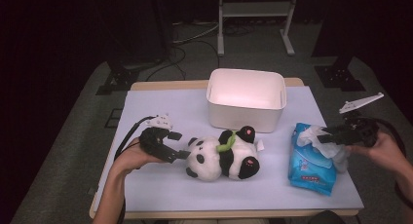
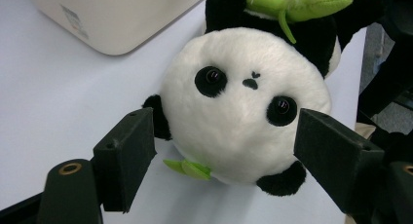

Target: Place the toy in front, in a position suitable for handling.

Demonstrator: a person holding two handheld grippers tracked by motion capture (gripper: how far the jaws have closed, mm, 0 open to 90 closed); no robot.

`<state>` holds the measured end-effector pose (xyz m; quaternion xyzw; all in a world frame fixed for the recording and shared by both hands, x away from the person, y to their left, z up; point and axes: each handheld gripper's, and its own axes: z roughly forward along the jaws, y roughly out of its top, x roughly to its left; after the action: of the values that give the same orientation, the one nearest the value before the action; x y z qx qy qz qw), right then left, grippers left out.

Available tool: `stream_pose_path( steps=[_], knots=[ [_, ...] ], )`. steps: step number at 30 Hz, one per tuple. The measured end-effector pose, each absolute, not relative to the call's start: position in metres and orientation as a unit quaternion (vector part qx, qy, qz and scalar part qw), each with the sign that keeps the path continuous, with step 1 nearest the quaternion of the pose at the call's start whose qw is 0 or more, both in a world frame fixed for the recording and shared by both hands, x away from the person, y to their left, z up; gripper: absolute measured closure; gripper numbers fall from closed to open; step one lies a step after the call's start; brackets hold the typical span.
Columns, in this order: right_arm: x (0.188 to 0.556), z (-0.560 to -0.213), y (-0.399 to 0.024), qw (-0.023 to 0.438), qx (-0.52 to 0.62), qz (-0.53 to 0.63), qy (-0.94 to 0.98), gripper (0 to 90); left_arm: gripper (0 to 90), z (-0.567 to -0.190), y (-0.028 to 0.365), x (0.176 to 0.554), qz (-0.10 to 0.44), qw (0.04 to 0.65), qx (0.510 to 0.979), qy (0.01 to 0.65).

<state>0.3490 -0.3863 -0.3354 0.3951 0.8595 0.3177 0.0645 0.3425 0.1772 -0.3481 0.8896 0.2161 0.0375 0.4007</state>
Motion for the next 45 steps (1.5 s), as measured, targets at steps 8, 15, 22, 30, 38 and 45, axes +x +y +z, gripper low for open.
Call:
stream_pose_path(
  steps=[8, 15, 22, 30, 38, 45],
  knots=[
    [0.349, -0.326, -0.387, 0.074, 0.393, 0.318, 0.859, 54.6, 20.8, -0.347, 0.179, 0.341, 0.040, 0.402, 0.889, 0.217],
    [0.354, -0.315, -0.376, 0.071, 0.376, 0.325, 0.865, 55.2, 19.6, -0.350, 0.186, 0.339, 0.043, 0.403, 0.886, 0.224],
    [0.364, -0.300, -0.354, 0.065, 0.349, 0.341, 0.870, 55.1, 18.2, -0.351, 0.192, 0.338, 0.047, 0.403, 0.885, 0.229],
    [0.383, -0.287, -0.316, 0.054, 0.308, 0.344, 0.885, 53.5, 15.9, -0.358, 0.201, 0.335, 0.054, 0.403, 0.880, 0.243],
    [0.400, -0.274, -0.281, 0.040, 0.277, 0.347, 0.895, 49.8, 12.7, -0.360, 0.210, 0.331, 0.067, 0.405, 0.876, 0.252],
    [0.413, -0.262, -0.254, 0.031, 0.256, 0.350, 0.901, 49.0, 11.7, -0.360, 0.213, 0.328, 0.075, 0.405, 0.875, 0.256]
  ],
)
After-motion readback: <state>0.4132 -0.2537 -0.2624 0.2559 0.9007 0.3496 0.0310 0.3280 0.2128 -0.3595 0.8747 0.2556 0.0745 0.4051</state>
